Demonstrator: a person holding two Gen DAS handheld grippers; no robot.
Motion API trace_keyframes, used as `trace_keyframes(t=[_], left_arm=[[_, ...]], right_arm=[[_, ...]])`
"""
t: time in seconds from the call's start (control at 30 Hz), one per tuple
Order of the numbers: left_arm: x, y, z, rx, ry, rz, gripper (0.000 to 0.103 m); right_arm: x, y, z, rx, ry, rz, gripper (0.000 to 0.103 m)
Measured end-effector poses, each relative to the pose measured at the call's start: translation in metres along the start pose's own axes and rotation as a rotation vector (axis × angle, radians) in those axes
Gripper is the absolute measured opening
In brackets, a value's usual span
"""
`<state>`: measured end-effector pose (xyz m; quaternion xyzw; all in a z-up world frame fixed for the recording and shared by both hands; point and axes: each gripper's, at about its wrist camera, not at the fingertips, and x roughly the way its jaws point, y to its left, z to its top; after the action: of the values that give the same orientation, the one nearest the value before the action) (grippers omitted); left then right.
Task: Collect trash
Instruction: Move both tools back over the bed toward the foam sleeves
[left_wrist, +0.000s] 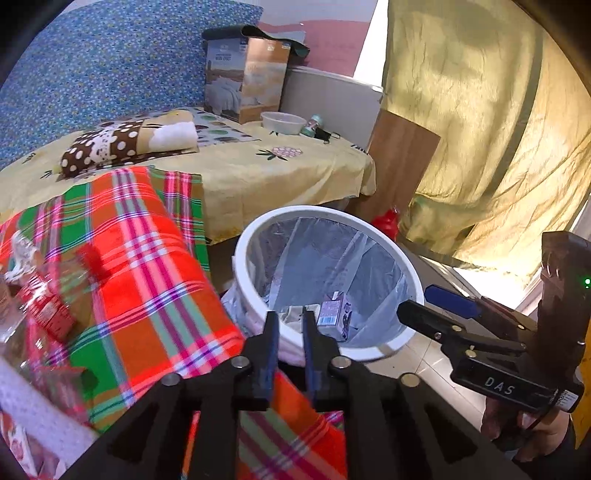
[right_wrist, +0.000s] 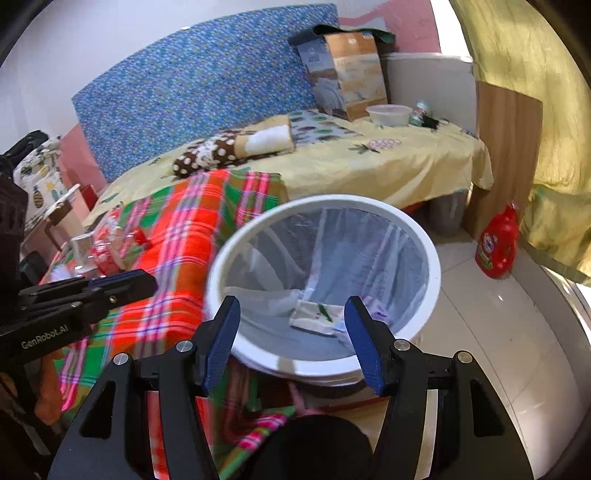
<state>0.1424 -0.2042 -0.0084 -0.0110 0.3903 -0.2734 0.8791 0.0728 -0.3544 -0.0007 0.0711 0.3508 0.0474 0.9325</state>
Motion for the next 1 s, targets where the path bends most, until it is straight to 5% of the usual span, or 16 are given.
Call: trace_keyframes(t=[0.1,1.0], left_arm=[[-0.015,0.006,-0.007,-0.015,-0.017,0.014,0.026],[-0.120,0.074,-0.074,-0.150,-0.133,0.228,0.026]], right_arm=[[-0.005,0.012,-0.001,-0.029,-0.020,0.028,0.060],[-0.006,0.098,-0.020,-0.173,0.019,0.275,0.060]])
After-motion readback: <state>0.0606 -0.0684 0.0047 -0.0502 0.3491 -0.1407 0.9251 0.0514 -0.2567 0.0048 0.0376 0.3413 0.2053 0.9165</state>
